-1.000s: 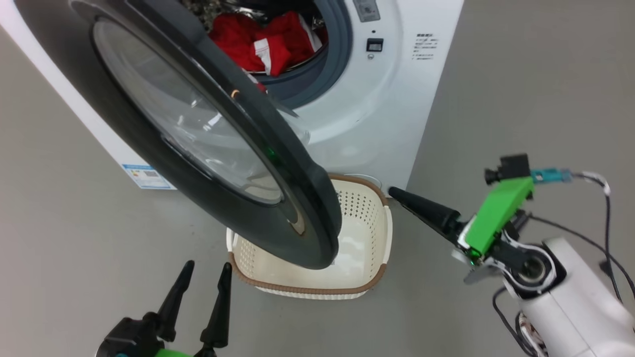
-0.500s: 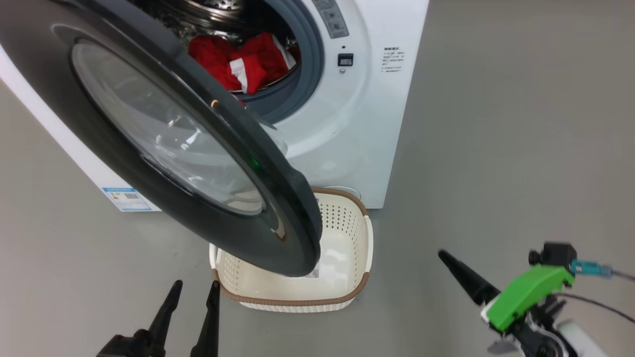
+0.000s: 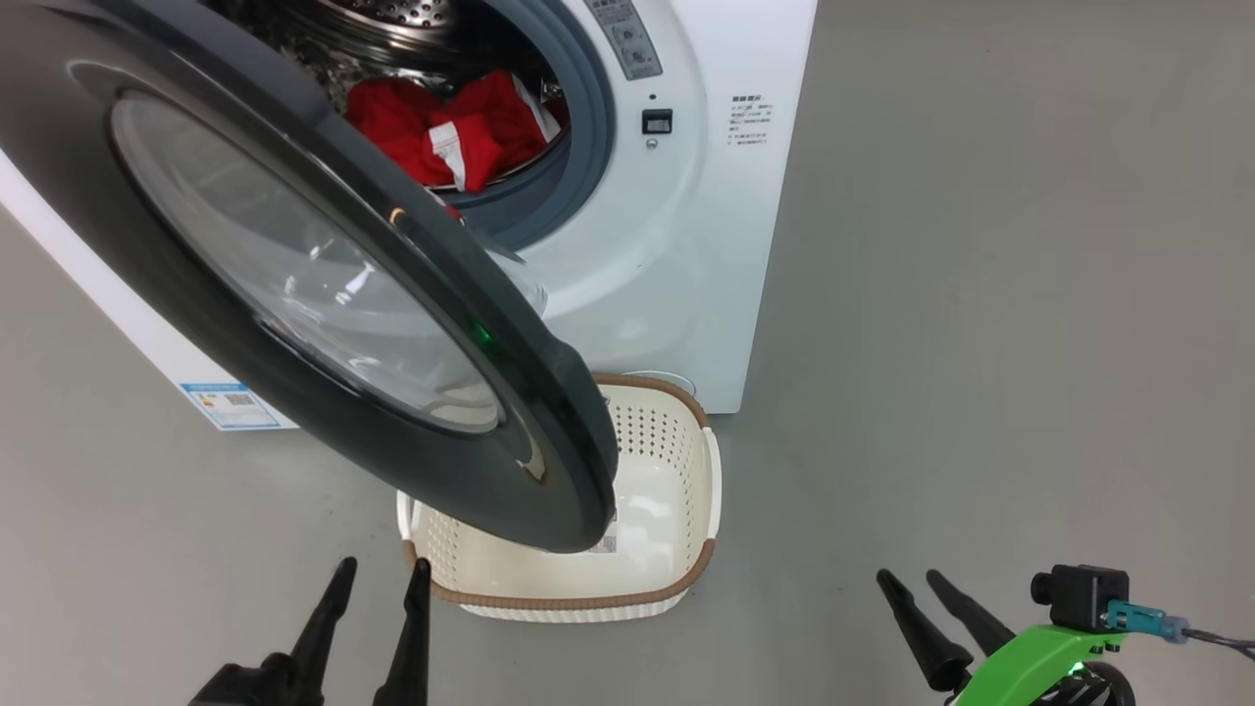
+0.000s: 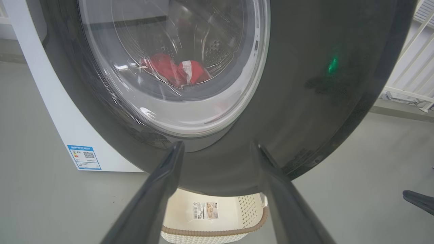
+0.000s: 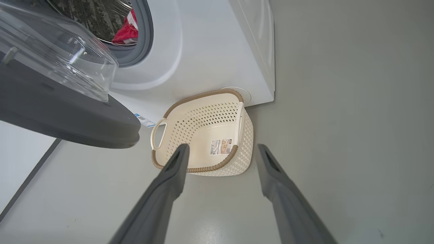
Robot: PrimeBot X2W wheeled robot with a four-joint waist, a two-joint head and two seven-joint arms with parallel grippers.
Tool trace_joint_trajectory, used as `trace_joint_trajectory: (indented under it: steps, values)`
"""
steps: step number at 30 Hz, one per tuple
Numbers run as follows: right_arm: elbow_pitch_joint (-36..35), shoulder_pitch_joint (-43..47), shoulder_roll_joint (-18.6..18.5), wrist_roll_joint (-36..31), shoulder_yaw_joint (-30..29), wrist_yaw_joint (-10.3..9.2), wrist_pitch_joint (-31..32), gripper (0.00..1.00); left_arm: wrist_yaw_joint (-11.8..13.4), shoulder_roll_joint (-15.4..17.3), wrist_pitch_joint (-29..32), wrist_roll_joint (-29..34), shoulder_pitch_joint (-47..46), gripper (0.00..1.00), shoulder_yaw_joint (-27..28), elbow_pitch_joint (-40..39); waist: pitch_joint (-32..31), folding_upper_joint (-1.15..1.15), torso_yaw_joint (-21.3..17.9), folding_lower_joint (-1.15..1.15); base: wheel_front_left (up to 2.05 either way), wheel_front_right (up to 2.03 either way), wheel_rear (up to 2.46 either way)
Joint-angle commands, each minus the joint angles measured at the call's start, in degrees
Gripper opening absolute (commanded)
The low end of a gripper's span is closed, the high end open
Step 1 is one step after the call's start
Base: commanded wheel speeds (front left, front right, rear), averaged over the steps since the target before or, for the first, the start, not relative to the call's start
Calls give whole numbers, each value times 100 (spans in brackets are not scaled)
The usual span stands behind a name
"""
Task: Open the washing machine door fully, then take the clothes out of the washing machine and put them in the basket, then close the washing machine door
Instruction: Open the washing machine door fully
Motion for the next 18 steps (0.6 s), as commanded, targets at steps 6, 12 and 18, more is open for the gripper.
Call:
trace_joint_trajectory:
  steps: [6,12,18]
  values:
    - [-138,-187,-64,-1054,-673,20,-288,100,-33,59,-52,63,-47,100,228,-94,15,0,-13,0,0,0,0]
    - [-730,418,555,-3115,-2267,20,-291,100,-33,59,-52,58,-45,100,263,-98,9,0,-6,0,0,0,0]
    - [-1429,962,1261,-4443,-3462,20,-292,100,-33,59,-52,54,-23,100,240,-87,-11,0,18,0,0,0,0]
